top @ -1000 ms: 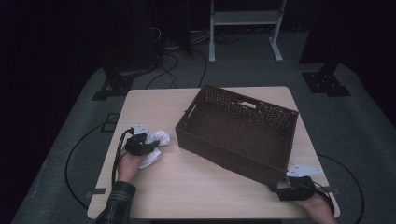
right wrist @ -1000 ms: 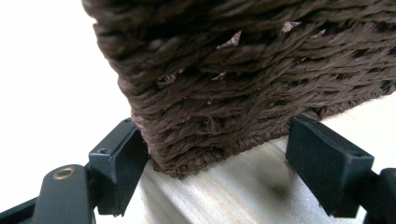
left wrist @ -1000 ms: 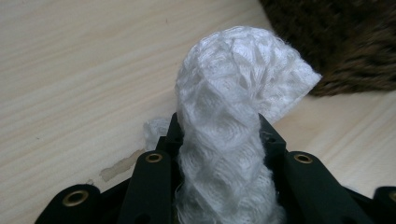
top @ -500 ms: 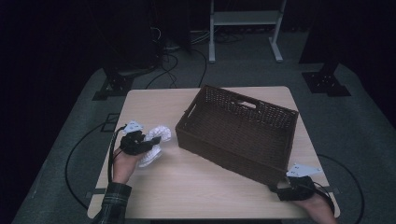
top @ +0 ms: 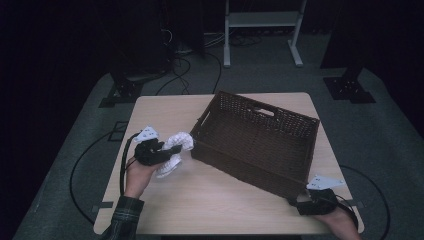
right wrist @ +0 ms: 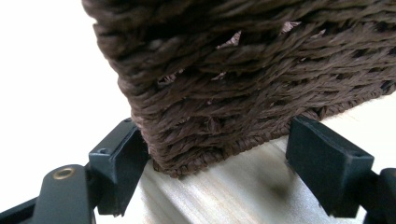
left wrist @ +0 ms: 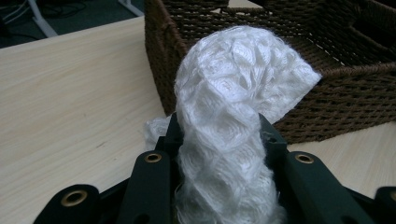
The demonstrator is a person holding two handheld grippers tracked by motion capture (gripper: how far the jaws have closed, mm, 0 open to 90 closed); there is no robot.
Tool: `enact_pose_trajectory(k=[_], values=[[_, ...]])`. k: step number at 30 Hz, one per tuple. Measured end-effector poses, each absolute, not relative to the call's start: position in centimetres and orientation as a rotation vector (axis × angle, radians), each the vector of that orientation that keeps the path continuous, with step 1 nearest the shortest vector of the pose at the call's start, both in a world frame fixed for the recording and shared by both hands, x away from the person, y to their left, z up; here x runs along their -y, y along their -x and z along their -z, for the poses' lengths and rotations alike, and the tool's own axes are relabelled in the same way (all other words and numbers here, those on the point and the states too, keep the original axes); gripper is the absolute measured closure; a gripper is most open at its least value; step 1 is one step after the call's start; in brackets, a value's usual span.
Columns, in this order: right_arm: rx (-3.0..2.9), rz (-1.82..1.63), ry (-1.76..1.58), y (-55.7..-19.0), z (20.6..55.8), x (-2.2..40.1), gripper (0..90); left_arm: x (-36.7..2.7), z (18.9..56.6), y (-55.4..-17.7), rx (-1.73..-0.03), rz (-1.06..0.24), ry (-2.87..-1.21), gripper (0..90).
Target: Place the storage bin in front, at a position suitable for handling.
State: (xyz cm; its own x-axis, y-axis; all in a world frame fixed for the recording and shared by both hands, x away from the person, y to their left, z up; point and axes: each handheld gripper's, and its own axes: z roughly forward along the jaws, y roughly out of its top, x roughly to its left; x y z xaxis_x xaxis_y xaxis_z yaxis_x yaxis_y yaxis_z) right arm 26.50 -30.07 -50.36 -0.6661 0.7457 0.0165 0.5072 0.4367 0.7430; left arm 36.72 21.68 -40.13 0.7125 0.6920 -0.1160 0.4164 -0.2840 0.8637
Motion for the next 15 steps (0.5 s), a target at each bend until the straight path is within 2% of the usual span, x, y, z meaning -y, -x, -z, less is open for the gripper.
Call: enact_pose_trajectory(k=[15], values=[[-2.379,-1.070,-1.076,-26.5,50.4,30.1,20.7,-19.5,42.7,-37.6,-0.862,-0.296,-2.018,65.1]])
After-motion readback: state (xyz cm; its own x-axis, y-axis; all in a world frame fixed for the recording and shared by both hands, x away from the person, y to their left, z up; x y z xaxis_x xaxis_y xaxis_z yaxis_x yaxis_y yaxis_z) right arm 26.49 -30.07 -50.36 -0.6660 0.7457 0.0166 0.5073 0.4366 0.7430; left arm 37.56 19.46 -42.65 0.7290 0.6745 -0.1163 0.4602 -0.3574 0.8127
